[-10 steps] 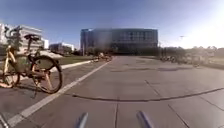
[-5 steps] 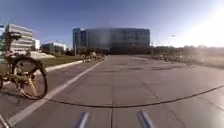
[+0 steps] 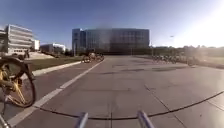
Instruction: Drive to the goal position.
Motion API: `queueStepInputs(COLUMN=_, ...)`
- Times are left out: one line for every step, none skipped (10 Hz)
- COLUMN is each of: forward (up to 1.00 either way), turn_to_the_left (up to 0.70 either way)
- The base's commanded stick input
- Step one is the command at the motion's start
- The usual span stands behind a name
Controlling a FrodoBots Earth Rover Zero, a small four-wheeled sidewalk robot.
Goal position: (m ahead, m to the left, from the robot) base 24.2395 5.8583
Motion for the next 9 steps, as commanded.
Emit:
queueStepInputs(forward=0.45, turn_to_the_left=0.00)
queueStepInputs(forward=0.45, turn_to_the_left=0.00)
queueStepInputs(forward=0.45, turn_to_the_left=0.00)
queueStepInputs(forward=0.45, turn_to_the_left=0.00)
queueStepInputs(forward=0.45, turn_to_the_left=0.00)
queueStepInputs(forward=0.45, turn_to_the_left=0.00)
queueStepInputs(forward=0.45, turn_to_the_left=0.00)
queueStepInputs(forward=0.45, turn_to_the_left=0.00)
queueStepInputs(forward=0.45, turn_to_the_left=0.00)
